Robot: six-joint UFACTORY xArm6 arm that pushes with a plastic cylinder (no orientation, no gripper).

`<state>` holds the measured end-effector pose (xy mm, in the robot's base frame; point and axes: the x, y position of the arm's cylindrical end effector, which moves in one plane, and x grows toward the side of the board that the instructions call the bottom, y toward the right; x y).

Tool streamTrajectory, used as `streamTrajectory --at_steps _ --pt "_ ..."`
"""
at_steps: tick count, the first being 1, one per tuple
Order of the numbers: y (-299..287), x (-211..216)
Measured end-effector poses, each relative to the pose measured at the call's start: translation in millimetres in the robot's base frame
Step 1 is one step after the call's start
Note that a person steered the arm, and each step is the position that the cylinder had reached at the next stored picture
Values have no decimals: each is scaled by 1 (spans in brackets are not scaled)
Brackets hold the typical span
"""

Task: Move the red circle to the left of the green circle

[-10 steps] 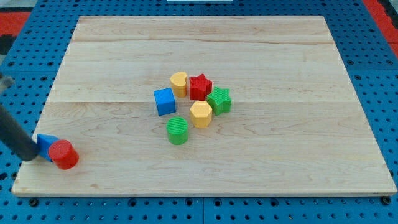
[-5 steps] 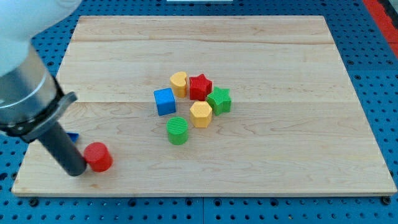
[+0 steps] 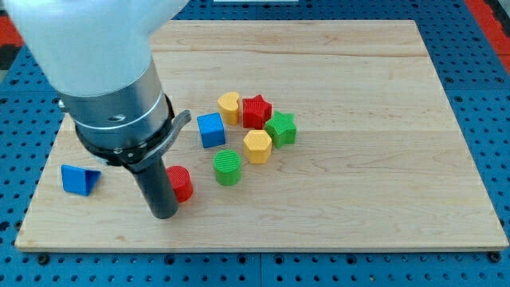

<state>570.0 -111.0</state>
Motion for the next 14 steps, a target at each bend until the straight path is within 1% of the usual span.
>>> streamTrajectory --at_steps 3,4,5,6,8,9,10,11,12,13,14 --pt "32 2" --pt "34 -3" --pt "56 -14" --pt "55 -32" --pt "52 -40" --pt "24 -41" --pt "11 -45" --pt "31 -68" --pt "52 -73" --pt "61 -72" --pt "53 -72"
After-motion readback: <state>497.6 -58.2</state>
